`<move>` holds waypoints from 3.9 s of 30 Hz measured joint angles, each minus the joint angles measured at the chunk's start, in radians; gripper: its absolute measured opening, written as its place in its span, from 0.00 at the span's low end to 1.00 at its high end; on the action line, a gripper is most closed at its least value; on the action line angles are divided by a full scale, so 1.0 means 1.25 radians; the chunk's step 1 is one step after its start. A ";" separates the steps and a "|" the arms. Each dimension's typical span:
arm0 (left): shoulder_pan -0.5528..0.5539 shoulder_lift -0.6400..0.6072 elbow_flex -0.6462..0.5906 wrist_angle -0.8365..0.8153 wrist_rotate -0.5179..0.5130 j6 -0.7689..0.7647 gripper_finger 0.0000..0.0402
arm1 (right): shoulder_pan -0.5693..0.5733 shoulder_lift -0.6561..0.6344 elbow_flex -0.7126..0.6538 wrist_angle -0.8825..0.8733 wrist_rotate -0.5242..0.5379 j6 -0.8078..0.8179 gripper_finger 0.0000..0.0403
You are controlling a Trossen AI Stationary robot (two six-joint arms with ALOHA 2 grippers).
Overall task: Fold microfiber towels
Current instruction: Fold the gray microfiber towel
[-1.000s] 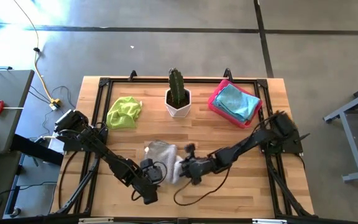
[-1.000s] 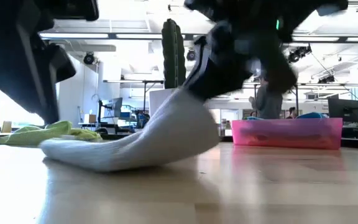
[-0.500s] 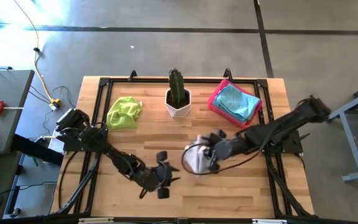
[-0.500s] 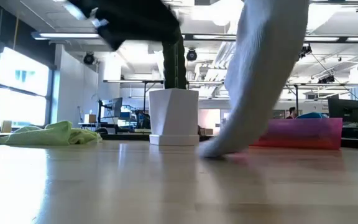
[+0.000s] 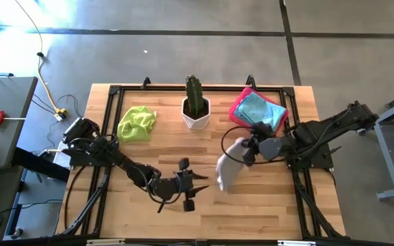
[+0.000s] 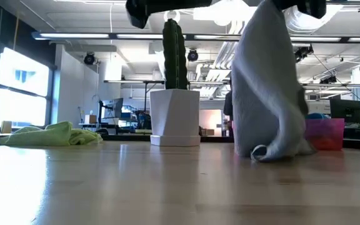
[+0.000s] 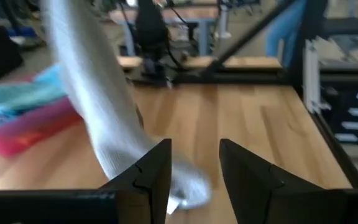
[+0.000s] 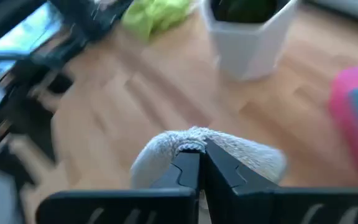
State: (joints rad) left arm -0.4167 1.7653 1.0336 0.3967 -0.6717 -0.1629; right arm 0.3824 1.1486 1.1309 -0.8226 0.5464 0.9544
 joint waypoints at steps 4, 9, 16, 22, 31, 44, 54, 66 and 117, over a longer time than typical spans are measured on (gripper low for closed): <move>0.024 0.000 0.000 0.073 -0.017 0.080 0.32 | 0.000 0.027 0.000 0.052 -0.110 -0.089 0.00; 0.068 0.000 0.000 0.191 -0.020 0.223 0.32 | -0.015 0.053 0.000 0.069 -0.038 -0.010 0.00; 0.132 0.000 0.000 0.213 -0.020 0.322 0.32 | -0.025 0.073 0.000 0.183 -0.074 -0.009 0.00; 0.149 0.007 0.000 0.160 0.000 0.210 0.32 | -0.025 0.065 0.000 0.230 -0.025 -0.060 0.00; 0.096 0.012 0.000 0.069 0.031 0.067 0.32 | -0.021 0.065 0.000 0.165 0.211 -0.203 0.00; 0.018 0.012 0.000 0.039 0.053 0.027 0.32 | 0.013 0.183 0.000 -0.392 -0.328 0.263 0.00; 0.016 0.012 0.000 0.034 0.053 -0.014 0.32 | 0.008 0.300 0.000 0.048 -0.558 0.062 0.00; 0.029 0.037 0.001 -0.040 -0.068 -0.001 0.32 | -0.107 0.303 0.000 0.170 -0.494 0.015 0.00; 0.061 0.098 0.000 -0.168 -0.110 -0.137 0.31 | -0.021 0.300 0.237 -0.103 -0.376 -0.223 0.00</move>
State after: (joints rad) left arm -0.3402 1.8874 1.0336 0.1870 -0.8094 -0.3340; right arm 0.3556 1.5242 1.4265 -0.9513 0.0759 0.6760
